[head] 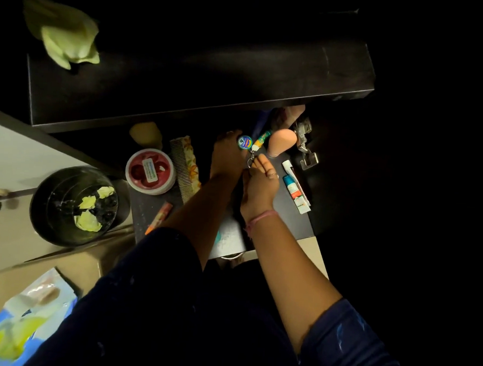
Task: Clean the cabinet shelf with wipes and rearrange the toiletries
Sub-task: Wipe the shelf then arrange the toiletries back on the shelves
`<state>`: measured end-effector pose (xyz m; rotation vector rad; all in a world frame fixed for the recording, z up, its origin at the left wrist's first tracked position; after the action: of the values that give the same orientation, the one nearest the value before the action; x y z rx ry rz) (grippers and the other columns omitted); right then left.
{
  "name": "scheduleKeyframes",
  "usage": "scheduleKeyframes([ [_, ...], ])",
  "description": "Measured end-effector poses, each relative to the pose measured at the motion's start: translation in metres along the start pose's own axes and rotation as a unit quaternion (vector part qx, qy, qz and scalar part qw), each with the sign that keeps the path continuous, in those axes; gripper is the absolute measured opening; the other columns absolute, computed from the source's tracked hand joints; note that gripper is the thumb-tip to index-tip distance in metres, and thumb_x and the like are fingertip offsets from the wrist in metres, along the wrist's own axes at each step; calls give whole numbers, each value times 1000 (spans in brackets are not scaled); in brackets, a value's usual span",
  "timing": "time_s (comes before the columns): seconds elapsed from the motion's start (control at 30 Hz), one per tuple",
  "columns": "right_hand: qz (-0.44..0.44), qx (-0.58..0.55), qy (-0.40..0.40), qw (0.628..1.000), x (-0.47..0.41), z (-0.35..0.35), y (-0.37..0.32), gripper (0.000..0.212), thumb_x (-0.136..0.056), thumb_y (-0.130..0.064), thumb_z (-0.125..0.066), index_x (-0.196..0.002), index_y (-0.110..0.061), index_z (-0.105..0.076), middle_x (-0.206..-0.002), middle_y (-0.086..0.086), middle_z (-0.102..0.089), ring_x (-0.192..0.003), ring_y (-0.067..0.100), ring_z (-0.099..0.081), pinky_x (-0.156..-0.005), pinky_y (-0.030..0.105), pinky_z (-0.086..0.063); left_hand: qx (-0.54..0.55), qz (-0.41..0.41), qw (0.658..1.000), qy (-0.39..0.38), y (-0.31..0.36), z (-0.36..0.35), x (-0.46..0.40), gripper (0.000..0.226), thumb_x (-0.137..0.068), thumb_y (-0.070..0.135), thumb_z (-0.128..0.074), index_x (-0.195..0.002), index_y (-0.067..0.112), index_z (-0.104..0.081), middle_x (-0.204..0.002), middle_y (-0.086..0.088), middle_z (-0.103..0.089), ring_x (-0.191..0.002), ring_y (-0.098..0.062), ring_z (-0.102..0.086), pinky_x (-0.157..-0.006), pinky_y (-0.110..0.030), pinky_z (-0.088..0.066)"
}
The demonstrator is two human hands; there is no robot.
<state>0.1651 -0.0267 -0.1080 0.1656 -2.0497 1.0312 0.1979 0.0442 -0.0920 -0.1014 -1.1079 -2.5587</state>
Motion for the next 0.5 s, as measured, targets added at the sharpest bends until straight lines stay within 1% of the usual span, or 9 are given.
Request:
scheduleKeyframes([
  [0.1,22,66,9,998,12,9,-2,33,-92,10,-39,-111,-7,-59,-90,0,-63,-86,11,-60,-79,22,-47,22,11,1000,15,-6,2,6,42,-82,14,-58,-122,5,-57,-119,-19,-61,-111,-32,-58,-97,-40,-45],
  [0.17,21,72,4,997,24,16,-4,28,-93,5,-44,-101,-14,-62,-90,-1,-65,-89,13,-60,-78,21,-48,77,34,996,31,-6,10,23,38,-79,13,-55,-115,5,-60,-114,-18,-63,-102,-30,-63,-89,-40,-51],
  [0.23,23,90,12,996,34,22,-4,26,-92,3,-46,-94,-17,-63,-87,0,-65,-82,11,-61,-73,20,-50,132,39,990,31,-4,21,53,26,-82,7,-57,-106,2,-63,-106,-17,-66,-94,-27,-66,-83,-33,-52],
  [0.33,52,199,-7,979,47,28,6,28,-90,4,-46,-92,-16,-65,-84,1,-66,-75,10,-61,-70,22,-50,154,17,987,35,-16,43,110,17,-86,10,-58,-100,4,-66,-98,-14,-68,-87,-25,-67,-78,-33,-52],
  [0.37,74,263,-27,962,52,29,12,26,-89,3,-47,-93,-14,-66,-85,3,-67,-76,13,-61,-73,25,-51,161,26,986,35,-26,48,128,17,-86,11,-58,-100,5,-66,-99,-13,-68,-86,-25,-66,-78,-34,-53],
  [0.4,104,352,-48,929,57,31,18,22,-88,-1,-50,-95,-12,-67,-86,4,-67,-78,15,-61,-76,26,-51,160,43,986,35,-36,54,145,16,-86,11,-59,-100,6,-65,-100,-12,-67,-88,-25,-66,-78,-34,-53],
  [0.43,133,438,-74,886,63,32,24,15,-87,-8,-57,-97,-11,-68,-87,5,-67,-81,17,-61,-76,23,-50,152,57,986,36,-47,58,161,16,-85,12,-59,-100,8,-63,-103,-12,-66,-93,-25,-65,-80,-33,-53],
  [0.47,148,513,-97,840,70,32,31,17,-84,-16,-64,-100,-11,-67,-90,5,-66,-83,18,-61,-73,18,-47,136,69,988,35,-58,64,175,16,-84,12,-58,-100,9,-63,-109,-11,-64,-102,-25,-63,-83,-30,-51],
  [0.5,165,573,-110,795,76,31,37,29,-80,-24,-70,-105,-10,-65,-94,6,-64,-85,19,-61,-71,16,-44,115,73,990,36,-68,69,186,15,-84,11,-59,-98,9,-62,-116,-11,-61,-110,-22,-58,-85,-25,-47],
])
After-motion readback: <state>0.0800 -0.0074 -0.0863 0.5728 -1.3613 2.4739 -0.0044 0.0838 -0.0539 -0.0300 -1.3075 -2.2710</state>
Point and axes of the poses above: each hand's wrist, its own x-axis away from the middle knuckle, its own z-axis out of the back of the hand, y = z × x, the point moved 1 cm from there along -x, towards the middle knuckle
